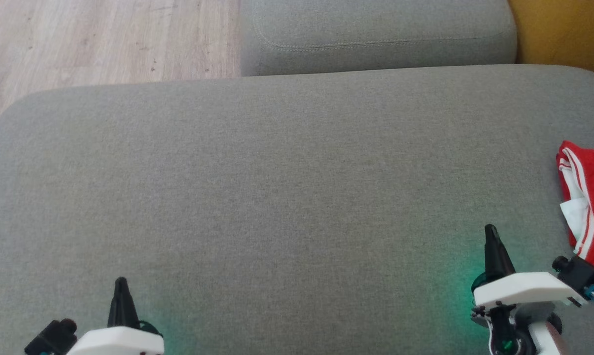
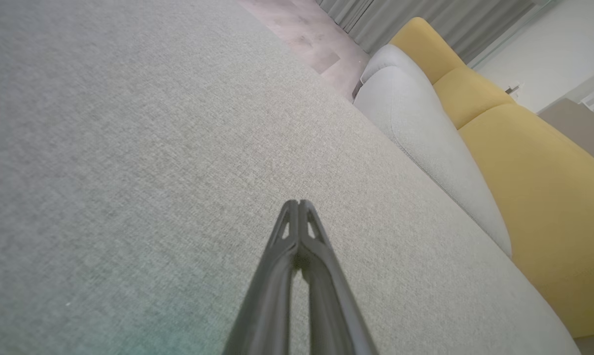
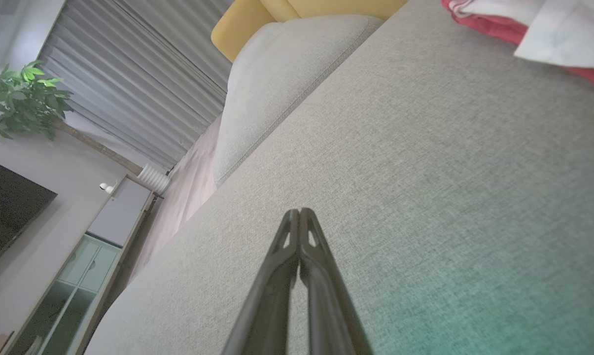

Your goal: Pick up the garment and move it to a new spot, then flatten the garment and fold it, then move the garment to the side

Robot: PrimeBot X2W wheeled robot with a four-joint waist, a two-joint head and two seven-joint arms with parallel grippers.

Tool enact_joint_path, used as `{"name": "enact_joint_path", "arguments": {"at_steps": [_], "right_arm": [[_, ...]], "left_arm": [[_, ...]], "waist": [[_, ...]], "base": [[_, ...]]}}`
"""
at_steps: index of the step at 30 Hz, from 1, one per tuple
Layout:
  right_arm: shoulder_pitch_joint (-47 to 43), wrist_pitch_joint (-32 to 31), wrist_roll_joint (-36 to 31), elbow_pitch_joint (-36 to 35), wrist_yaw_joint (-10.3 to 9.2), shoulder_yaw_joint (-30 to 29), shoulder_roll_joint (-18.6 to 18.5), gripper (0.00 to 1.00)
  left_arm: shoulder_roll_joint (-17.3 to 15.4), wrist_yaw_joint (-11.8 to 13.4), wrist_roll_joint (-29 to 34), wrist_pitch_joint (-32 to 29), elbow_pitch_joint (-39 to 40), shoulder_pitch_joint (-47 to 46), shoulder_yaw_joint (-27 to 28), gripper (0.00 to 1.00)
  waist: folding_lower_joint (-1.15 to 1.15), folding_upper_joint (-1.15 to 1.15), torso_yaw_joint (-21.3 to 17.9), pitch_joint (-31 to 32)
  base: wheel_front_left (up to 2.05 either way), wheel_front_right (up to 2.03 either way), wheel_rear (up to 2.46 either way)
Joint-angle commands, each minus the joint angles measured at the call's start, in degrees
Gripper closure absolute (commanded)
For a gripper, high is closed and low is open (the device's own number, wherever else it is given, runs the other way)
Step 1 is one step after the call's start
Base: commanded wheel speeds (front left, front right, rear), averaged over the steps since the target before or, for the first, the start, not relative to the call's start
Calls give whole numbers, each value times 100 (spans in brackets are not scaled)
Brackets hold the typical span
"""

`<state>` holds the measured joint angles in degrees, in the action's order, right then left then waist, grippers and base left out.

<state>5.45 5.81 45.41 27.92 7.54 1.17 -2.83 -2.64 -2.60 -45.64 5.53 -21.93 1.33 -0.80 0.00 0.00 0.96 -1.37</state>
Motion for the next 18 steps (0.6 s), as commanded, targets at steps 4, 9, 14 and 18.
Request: {"name": "enact_joint_path", "arguments": {"at_steps": [4,9,14,18], "right_arm": [[185,-112,361,-292,-2,-34,-17,100],[178,-178,617,-357,-3,-78,-16,100],[170,-261,937,-439,-3,-132,-15,100],[163,-328,1194,-504,-3,-176,-15,100]], "left_arm": [[-14,-67,-346,-88,221,-277,170,100],[-14,-92,-601,-155,255,-305,203,100],[-15,-124,-921,-237,297,-341,245,100],[-16,-149,-1177,-303,331,-369,278,100]], "waist": [[0,0,-6,7],[0,0,-11,14],[0,0,-18,22],[0,0,-23,29]], "base": [[0,0,0],[0,0,0],[0,0,0],[0,0,0]]}}
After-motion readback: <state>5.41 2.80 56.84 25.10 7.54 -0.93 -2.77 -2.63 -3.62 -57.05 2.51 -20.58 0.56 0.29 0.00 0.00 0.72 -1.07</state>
